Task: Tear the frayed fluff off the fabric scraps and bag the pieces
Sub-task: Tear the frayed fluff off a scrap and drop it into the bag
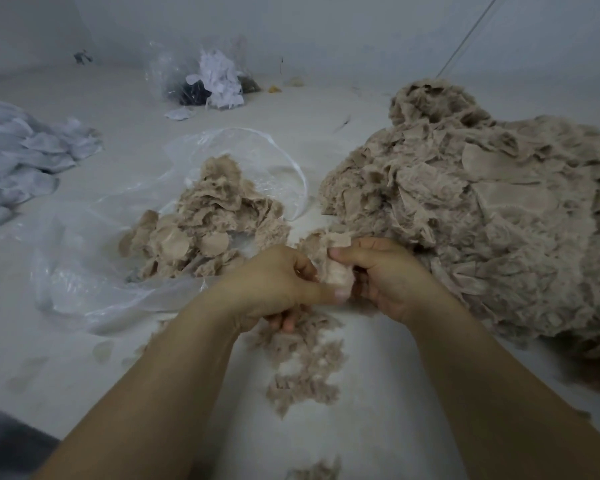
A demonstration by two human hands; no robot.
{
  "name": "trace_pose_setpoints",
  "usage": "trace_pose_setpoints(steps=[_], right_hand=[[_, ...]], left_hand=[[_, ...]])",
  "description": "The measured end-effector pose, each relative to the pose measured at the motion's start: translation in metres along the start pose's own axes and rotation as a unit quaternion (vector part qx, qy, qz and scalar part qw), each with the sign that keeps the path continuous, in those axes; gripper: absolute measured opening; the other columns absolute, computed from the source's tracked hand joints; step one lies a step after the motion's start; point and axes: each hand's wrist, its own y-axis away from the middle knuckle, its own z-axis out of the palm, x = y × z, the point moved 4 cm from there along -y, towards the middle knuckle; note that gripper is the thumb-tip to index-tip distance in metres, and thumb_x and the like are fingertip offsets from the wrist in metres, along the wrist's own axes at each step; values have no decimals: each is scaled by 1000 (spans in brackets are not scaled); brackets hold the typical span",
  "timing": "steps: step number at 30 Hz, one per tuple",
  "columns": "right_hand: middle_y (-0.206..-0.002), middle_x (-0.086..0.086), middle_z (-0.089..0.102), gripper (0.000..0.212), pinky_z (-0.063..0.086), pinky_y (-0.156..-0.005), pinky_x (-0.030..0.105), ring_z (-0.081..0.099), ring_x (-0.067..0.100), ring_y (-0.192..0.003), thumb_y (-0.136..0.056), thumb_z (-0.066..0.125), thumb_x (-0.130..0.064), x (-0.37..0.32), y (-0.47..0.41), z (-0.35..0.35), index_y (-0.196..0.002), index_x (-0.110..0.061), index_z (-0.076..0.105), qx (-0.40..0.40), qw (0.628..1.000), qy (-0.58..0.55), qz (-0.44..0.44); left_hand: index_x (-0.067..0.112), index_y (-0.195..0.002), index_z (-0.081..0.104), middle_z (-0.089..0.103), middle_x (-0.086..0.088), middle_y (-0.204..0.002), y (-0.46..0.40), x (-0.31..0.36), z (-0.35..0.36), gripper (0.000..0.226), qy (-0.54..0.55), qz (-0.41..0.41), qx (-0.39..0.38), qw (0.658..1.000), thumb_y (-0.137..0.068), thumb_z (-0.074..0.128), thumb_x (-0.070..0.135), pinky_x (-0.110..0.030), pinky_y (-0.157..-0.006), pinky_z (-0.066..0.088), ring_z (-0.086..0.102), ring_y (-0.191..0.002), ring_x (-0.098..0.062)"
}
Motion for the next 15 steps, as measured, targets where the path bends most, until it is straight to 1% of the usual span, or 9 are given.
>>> trace_pose_setpoints(steps=[2,4,6,8,9,10,12,14,15], right_hand=[[-83,20,61,19,52,-57,27,58,23,-65,-83,71,-12,-1,0,0,-96,-1,62,-7,1000,6,3],[-79,18,59,21,51,-58,29,56,22,-63,-77,74,-14,0,1,-1,-84,-1,60,-8,1000,1,2],[-84,21,57,35,50,-59,28,54,22,-65,-74,74,-17,-1,1,0,-100,3,62,-4,1000,-15,1],[-87,21,55,40,48,-59,28,53,22,-65,-78,72,-15,-2,1,0,-112,0,58,-5,1000,-11,-1],[-83,20,56,36,47,-58,28,53,21,-63,-78,72,-14,-2,1,1,-109,1,60,-10,1000,-4,-1],[-76,17,58,28,48,-57,27,55,20,-61,-77,73,-13,-3,1,1,-97,3,62,-14,1000,3,-1],[-68,13,61,17,50,-57,27,57,20,-59,-75,74,-11,-2,2,1,-74,-3,59,-15,1000,20,-4],[-76,20,61,17,49,-63,31,55,28,-68,-79,73,-8,-1,2,0,-71,-6,59,-7,999,32,-9],[-83,23,60,16,46,-65,32,53,30,-74,-81,72,-7,-1,3,1,-72,-6,59,-7,999,35,-11]], left_hand=[[5,-73,61,59,-8,-51,-5,1,4,45,-12,15,24,1000,-73,83,44,-21,-37,34,48,-35,-20],[1,-72,65,65,-12,-54,-8,-3,9,29,-39,18,18,999,-85,76,24,-20,-36,36,49,-33,-17],[-2,-78,71,69,-14,-62,-2,-6,15,12,-70,10,-86,994,-86,70,7,-18,-35,37,50,-33,-14],[0,-84,74,71,-14,-69,6,-6,18,8,-77,3,-173,982,-85,73,8,-17,-34,38,53,-34,-12],[0,-84,74,71,-14,-69,7,-5,15,14,-66,6,-160,985,-84,76,14,-17,-33,37,52,-33,-13],[0,-82,73,69,-15,-68,5,-3,11,23,-50,10,-115,992,-83,78,22,-17,-33,35,51,-31,-14],[1,-75,68,68,-12,-64,-4,0,1,40,0,13,21,1000,-83,75,40,-17,-32,30,45,-28,-16],[2,-77,63,64,-6,-53,-10,1,-3,47,19,25,123,992,-84,72,47,-16,-32,26,41,-26,-17],[-2,-81,61,59,-6,-48,-12,2,-2,48,22,32,144,989,-86,71,45,-16,-32,25,41,-26,-17]])
